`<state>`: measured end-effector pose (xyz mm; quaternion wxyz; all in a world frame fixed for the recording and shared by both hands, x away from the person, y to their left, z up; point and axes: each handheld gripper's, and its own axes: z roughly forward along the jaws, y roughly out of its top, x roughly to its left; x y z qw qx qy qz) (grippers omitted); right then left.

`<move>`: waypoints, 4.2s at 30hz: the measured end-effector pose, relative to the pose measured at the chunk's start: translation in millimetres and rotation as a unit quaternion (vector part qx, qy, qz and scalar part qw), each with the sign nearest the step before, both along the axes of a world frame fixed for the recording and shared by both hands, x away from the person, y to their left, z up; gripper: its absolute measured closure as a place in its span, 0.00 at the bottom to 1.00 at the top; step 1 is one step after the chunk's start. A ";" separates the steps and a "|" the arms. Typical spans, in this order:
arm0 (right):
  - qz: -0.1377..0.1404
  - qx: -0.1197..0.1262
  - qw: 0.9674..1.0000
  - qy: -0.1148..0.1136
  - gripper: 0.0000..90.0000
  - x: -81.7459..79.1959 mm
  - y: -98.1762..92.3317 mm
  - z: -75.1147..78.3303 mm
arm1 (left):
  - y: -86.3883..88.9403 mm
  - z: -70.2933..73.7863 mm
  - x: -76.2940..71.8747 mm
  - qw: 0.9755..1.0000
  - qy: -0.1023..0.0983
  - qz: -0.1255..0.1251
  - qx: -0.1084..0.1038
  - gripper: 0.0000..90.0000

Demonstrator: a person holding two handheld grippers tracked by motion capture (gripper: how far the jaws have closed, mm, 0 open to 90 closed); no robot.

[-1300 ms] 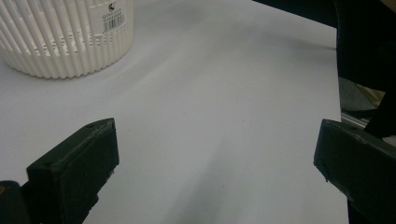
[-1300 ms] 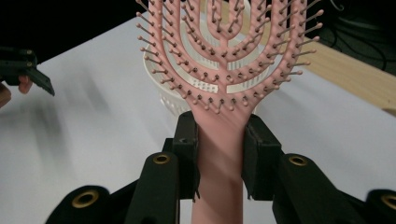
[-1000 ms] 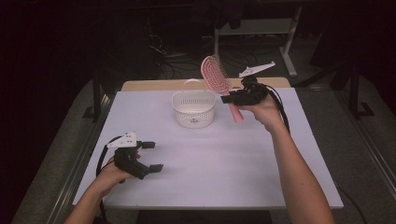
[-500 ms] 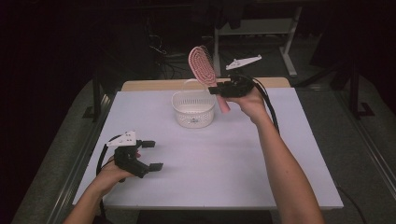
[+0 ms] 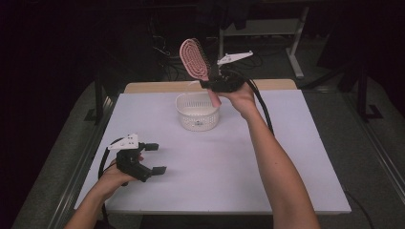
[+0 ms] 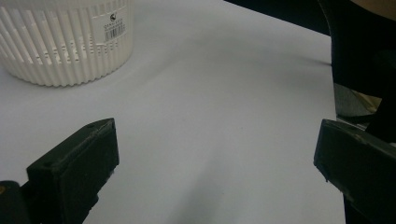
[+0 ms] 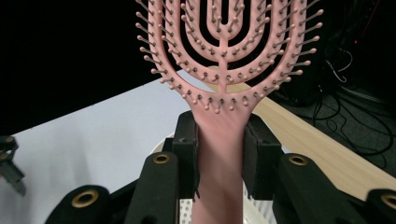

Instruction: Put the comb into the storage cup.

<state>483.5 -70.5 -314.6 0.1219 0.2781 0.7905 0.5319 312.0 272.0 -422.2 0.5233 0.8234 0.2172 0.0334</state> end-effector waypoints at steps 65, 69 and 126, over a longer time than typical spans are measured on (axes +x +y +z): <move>0.039 -0.123 0.990 0.051 0.45 9.1 34.9 -36.8 | 0.6 0.9 -1.0 1.000 -0.003 0.002 -0.001 0.00; 0.035 -0.123 0.990 0.058 0.42 4.5 26.0 -31.1 | 0.5 0.7 -0.8 1.000 -0.003 0.001 0.001 0.00; -0.068 -0.059 0.994 0.067 0.00 -105.7 -84.8 -73.6 | -2.6 -4.9 3.7 1.000 -0.007 0.001 0.013 0.00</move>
